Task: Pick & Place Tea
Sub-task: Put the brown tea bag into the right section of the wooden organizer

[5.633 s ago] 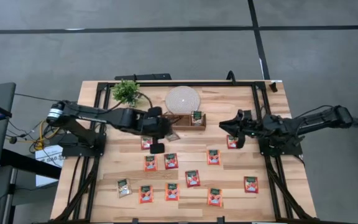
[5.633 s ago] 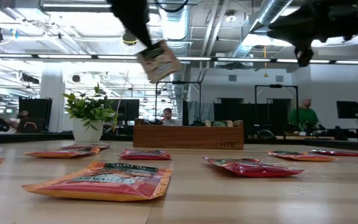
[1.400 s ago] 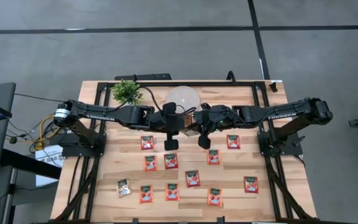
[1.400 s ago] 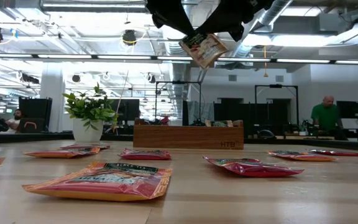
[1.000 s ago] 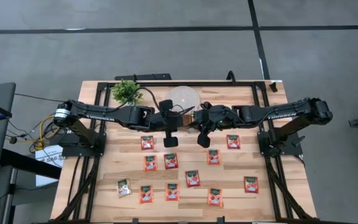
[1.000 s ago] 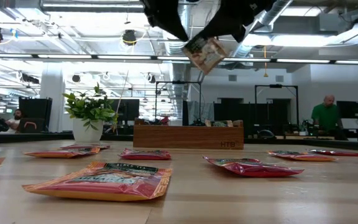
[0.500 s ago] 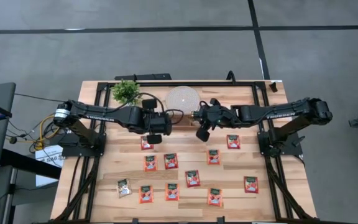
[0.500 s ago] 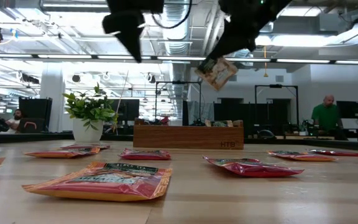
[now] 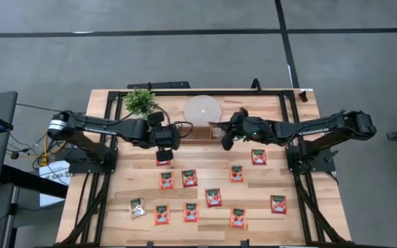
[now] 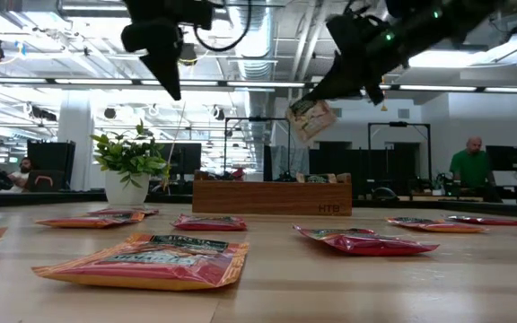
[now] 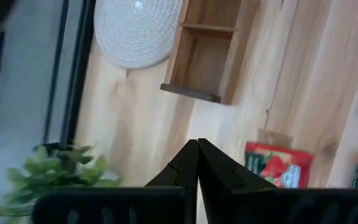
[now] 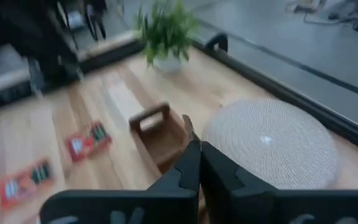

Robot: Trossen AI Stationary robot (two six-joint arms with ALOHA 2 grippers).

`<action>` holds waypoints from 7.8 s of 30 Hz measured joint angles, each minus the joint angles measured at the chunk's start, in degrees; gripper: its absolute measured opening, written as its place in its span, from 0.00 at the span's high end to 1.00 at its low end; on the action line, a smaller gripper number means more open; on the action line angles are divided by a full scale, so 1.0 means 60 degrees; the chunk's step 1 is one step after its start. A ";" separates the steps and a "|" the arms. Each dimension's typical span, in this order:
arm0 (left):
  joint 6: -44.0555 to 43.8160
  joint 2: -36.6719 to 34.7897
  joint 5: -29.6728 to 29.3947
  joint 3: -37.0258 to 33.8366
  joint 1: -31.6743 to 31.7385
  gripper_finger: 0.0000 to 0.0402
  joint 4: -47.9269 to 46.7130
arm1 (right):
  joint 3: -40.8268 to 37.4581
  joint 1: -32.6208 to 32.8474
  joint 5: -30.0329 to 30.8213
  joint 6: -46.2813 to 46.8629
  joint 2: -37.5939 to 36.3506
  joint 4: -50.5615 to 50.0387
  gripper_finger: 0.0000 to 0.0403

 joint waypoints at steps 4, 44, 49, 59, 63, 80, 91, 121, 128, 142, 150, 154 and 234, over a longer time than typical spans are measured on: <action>-0.0716 -0.1134 0.0189 -0.1094 0.0000 1.00 0.0507 | -0.1281 -0.0240 -0.0008 0.0588 -0.0300 0.1956 1.00; -0.0994 -0.3737 0.1531 -0.3135 -0.0018 1.00 0.2292 | -0.3023 -0.1140 -0.0786 0.1107 0.1903 0.6314 1.00; -0.0994 -0.3737 0.1544 -0.3135 -0.0018 1.00 0.2331 | -0.3023 -0.1193 -0.0776 0.1029 0.1903 0.6081 1.00; -0.0994 -0.3734 0.1540 -0.3135 -0.0018 1.00 0.2331 | -0.3023 -0.1188 -0.0756 0.0683 0.1903 0.6020 1.00; -0.0994 -0.3734 0.1540 -0.3135 -0.0018 1.00 0.2329 | -0.3023 -0.1188 -0.0757 0.0683 0.1903 0.6019 1.00; -0.0990 -0.3734 0.1540 -0.3128 -0.0018 1.00 0.2328 | -0.3023 -0.1188 -0.0761 0.0932 0.1899 0.5661 1.00; -0.0950 -0.3730 0.1540 -0.3128 -0.0018 1.00 0.2328 | -0.3023 -0.1177 -0.0786 0.0938 0.1899 0.5673 1.00; -0.1236 -0.3730 0.2972 -0.3124 -0.0018 1.00 0.2277 | -0.3023 -0.0715 -0.1745 0.0417 0.0807 0.6206 0.82; -0.2793 -0.3730 0.4336 -0.3121 -0.0027 1.00 0.1030 | -0.3021 -0.0058 -0.1781 0.0359 -0.1017 0.3967 0.82; -0.5724 -0.3730 0.4753 -0.3121 -0.1790 1.00 -0.0543 | -0.3021 0.0912 -0.1782 0.0435 -0.3132 0.1693 0.82; -0.7810 -0.3728 0.4753 -0.4047 -0.3206 1.00 0.0030 | -0.3020 0.0910 -0.2040 0.0530 -0.3460 0.1189 0.82; -0.8623 -0.3696 0.4899 -0.4845 -0.3743 1.00 0.1017 | -0.3020 0.0910 -0.2284 0.0530 -0.3456 0.1192 0.82; -1.0429 -0.0792 0.5698 -0.5958 -0.6528 0.70 0.4289 | -0.3020 0.0907 -0.2815 0.0515 -0.3449 0.1101 0.82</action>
